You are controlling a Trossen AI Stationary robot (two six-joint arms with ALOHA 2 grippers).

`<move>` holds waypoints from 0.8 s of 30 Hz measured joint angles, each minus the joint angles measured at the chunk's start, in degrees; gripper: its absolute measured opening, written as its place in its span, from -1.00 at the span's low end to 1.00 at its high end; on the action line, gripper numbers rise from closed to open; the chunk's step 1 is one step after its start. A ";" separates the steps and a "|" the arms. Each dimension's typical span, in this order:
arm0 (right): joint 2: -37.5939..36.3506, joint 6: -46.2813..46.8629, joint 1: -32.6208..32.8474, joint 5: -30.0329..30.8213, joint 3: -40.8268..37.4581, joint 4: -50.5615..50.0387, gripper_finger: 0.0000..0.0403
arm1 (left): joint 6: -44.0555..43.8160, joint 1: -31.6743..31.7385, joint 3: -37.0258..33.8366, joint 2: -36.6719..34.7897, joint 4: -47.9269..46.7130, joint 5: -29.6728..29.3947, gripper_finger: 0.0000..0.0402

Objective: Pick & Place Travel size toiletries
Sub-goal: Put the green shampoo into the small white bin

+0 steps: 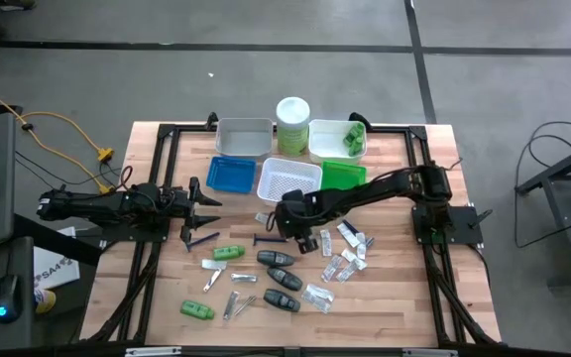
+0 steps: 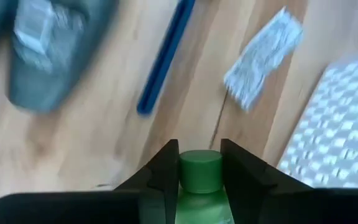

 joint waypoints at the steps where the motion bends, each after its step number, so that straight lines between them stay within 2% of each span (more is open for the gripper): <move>1: -0.67 0.70 0.00 0.06 0.30 -0.52 -0.56 | -0.01 0.00 -0.01 0.00 0.00 0.00 -0.06; 13: -17.65 7.48 -0.75 6.34 0.36 -6.83 -0.56 | 0.00 0.00 0.00 0.00 0.00 0.02 -0.06; 16: -22.48 9.44 -1.92 11.30 -1.55 -8.17 -0.56 | -0.02 0.00 0.00 0.00 0.00 0.00 -0.06; 20: -29.93 13.39 -4.85 18.46 -8.44 -5.96 -0.56 | -0.01 0.00 -0.02 -0.01 0.00 0.00 -0.06; 24: -38.36 16.34 -9.32 22.19 -20.63 6.25 -0.56 | 0.00 0.00 0.00 0.00 0.00 0.00 -0.06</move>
